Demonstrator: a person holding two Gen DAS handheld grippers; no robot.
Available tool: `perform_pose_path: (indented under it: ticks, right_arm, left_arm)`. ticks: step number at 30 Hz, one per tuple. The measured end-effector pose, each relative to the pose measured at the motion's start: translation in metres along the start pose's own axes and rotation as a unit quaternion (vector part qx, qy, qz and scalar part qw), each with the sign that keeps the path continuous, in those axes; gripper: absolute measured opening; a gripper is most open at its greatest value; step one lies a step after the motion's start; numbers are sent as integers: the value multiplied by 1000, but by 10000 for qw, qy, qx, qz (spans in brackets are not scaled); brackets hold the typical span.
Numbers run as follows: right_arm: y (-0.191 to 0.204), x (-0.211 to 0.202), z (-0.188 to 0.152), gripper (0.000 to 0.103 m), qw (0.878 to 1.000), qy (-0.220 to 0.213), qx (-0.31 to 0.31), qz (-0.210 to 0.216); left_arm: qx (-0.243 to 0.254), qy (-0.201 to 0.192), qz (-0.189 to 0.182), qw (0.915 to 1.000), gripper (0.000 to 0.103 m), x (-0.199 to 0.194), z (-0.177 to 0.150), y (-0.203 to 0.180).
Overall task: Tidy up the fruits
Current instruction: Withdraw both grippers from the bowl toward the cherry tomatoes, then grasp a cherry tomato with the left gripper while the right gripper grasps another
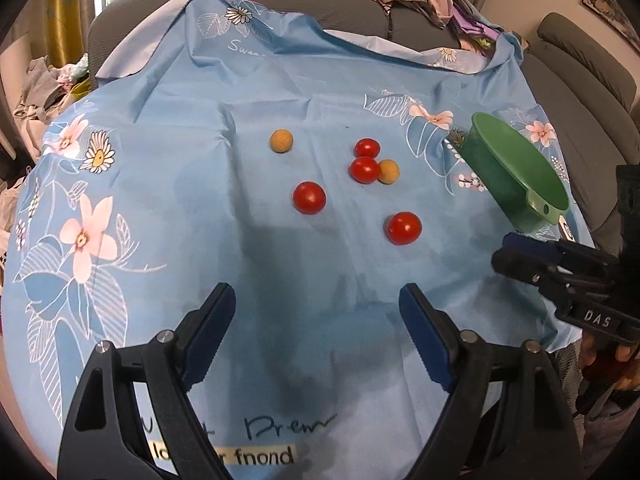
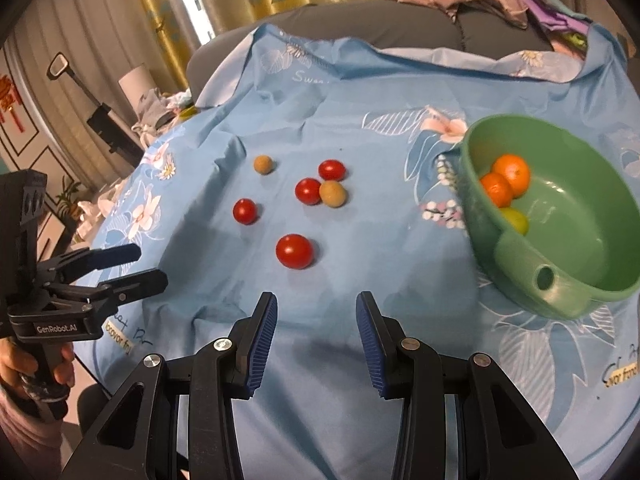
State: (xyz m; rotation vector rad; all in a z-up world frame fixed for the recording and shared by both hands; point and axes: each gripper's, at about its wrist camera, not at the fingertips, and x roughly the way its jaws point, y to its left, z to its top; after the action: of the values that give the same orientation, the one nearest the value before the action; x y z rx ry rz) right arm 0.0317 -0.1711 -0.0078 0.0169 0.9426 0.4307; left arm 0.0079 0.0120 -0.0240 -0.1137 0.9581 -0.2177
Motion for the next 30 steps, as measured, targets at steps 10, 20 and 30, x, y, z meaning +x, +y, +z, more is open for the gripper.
perform_pose_path:
  ticks: [10,20,30]
  right_arm:
    - [10,41,17,41,9993,199,-223,226]
    - [15,75,31,41,9984,404,-384,131]
    - [22,88,35,41,9970,514,-571,63]
  left_arm:
    - [387,95,63,9992,76,42,37,-3]
    - [546,396,167,9976,59,88,61,0]
    - [631,493,378,9961,35,101,64,3]
